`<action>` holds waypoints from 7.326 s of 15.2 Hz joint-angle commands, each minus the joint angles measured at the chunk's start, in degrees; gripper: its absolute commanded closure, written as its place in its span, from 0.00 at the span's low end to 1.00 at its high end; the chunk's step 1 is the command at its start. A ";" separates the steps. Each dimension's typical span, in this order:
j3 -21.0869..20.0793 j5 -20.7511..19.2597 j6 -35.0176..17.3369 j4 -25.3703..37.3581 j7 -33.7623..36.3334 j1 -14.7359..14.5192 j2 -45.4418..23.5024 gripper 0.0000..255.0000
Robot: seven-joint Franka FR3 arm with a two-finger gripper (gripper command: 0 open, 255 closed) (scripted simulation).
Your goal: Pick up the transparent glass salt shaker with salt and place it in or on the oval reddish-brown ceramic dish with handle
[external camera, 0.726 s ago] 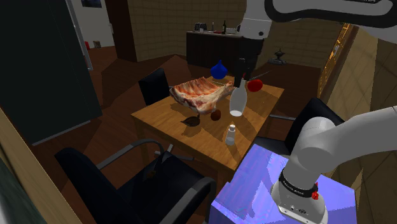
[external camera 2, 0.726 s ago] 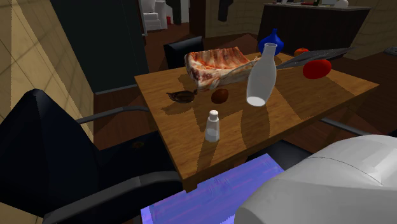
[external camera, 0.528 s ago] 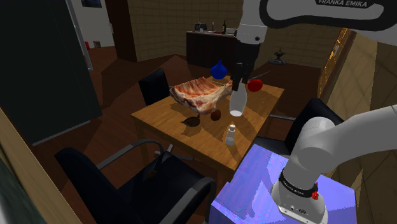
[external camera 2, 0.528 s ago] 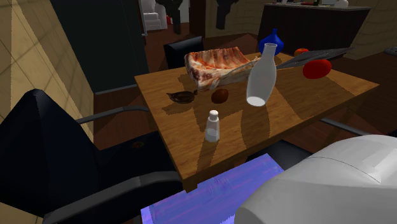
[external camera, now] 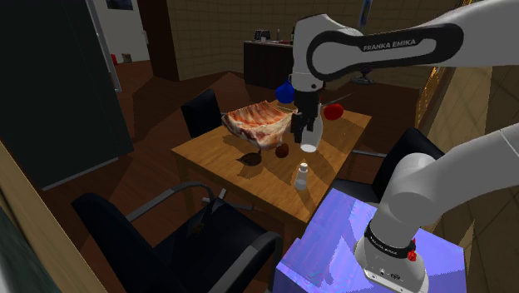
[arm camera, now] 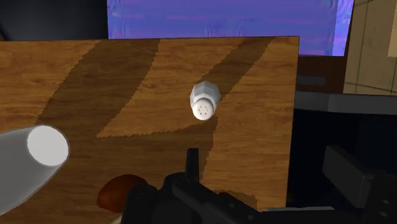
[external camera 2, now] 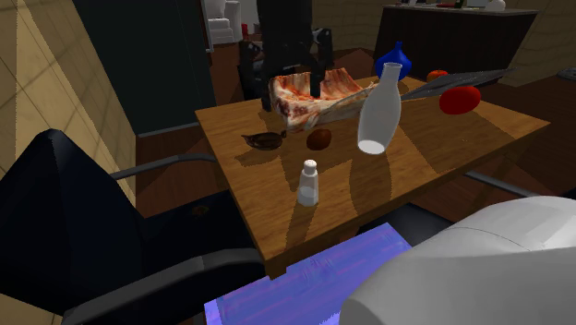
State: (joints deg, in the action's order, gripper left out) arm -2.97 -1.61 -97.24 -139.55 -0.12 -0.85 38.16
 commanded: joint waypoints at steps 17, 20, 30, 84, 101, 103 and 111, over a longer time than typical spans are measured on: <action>0.65 -7.00 -20.65 -10.80 -0.79 2.66 -19.27 0.00; 0.75 -7.22 -22.03 -11.68 -0.68 2.79 -19.77 0.00; 0.75 -7.22 -22.02 -11.67 -0.69 2.79 -19.77 1.00; -0.55 -7.41 5.18 54.64 -1.76 1.44 -59.08 1.00; -0.47 -7.69 -3.21 47.95 -0.64 1.61 -60.86 1.00; -0.47 -7.69 -3.21 47.95 -0.64 1.61 -60.86 1.00; -0.61 -7.56 0.72 52.17 -0.82 1.27 -61.16 0.00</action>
State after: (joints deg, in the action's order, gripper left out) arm -3.57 -9.22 -98.17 -89.19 -0.74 0.47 -22.81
